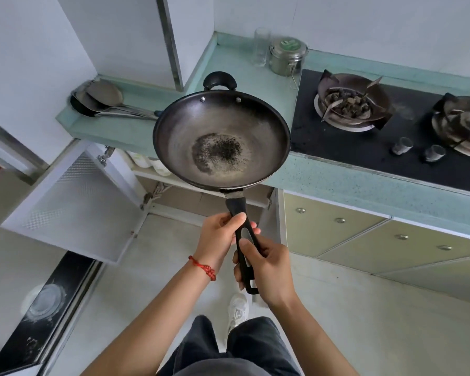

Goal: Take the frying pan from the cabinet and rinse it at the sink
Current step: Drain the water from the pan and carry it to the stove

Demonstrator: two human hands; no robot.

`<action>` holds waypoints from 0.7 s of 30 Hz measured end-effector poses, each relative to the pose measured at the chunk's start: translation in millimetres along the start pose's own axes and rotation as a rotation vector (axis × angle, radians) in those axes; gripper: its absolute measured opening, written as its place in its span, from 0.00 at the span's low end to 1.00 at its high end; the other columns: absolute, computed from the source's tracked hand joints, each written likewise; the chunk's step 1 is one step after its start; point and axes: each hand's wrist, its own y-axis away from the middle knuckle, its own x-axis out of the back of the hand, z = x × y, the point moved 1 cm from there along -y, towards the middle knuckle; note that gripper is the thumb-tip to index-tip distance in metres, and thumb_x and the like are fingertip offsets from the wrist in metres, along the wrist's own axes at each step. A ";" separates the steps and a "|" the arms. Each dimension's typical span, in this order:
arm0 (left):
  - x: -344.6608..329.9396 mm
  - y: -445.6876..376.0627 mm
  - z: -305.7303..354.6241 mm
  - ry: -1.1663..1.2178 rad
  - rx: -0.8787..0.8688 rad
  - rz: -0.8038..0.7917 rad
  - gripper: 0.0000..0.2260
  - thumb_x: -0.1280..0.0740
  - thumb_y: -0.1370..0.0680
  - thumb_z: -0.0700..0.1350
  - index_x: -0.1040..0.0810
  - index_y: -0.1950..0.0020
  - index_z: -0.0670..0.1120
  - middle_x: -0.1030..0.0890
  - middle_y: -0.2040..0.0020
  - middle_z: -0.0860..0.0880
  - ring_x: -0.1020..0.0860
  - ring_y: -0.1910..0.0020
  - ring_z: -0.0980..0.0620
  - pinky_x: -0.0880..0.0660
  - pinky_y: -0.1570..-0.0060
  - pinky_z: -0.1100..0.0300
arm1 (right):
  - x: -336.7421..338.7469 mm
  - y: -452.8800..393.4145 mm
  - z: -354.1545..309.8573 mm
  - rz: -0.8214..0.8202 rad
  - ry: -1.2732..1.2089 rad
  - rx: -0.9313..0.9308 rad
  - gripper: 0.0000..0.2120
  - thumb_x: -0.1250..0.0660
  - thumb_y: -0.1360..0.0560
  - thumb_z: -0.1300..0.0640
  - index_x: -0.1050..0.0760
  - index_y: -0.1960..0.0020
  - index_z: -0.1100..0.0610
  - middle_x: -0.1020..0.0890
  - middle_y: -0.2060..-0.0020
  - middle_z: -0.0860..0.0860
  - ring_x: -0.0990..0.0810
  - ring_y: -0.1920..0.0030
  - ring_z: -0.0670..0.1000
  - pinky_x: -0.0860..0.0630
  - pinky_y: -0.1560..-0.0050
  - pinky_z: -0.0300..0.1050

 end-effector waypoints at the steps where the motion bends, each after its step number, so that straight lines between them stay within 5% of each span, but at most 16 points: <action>1: -3.1 -8.1 3.8 -0.007 0.003 -0.001 0.09 0.39 0.24 0.38 0.24 0.62 0.35 0.18 0.70 0.46 0.18 0.67 0.48 0.20 0.63 0.57 | 2.7 -8.8 -3.7 0.001 -0.003 -0.003 0.14 0.40 0.24 0.64 0.29 0.64 0.71 0.25 0.75 0.57 0.29 0.80 0.55 0.32 0.79 0.45; 15: -18.8 -128.7 49.4 -0.015 0.051 -0.022 0.09 0.39 0.24 0.35 0.23 0.63 0.36 0.18 0.72 0.46 0.18 0.70 0.49 0.20 0.65 0.58 | 5.1 -133.7 -31.4 0.047 -0.026 -0.032 0.13 0.39 0.24 0.64 0.29 0.63 0.72 0.25 0.72 0.60 0.28 0.79 0.54 0.31 0.78 0.44; 21: -12.4 -180.9 66.0 -0.065 0.074 -0.081 0.10 0.39 0.24 0.36 0.24 0.56 0.30 0.20 0.66 0.39 0.18 0.68 0.49 0.22 0.66 0.61 | -5.5 -181.1 -39.5 0.095 -0.039 -0.050 0.12 0.39 0.24 0.64 0.29 0.62 0.72 0.25 0.72 0.61 0.29 0.79 0.55 0.32 0.78 0.46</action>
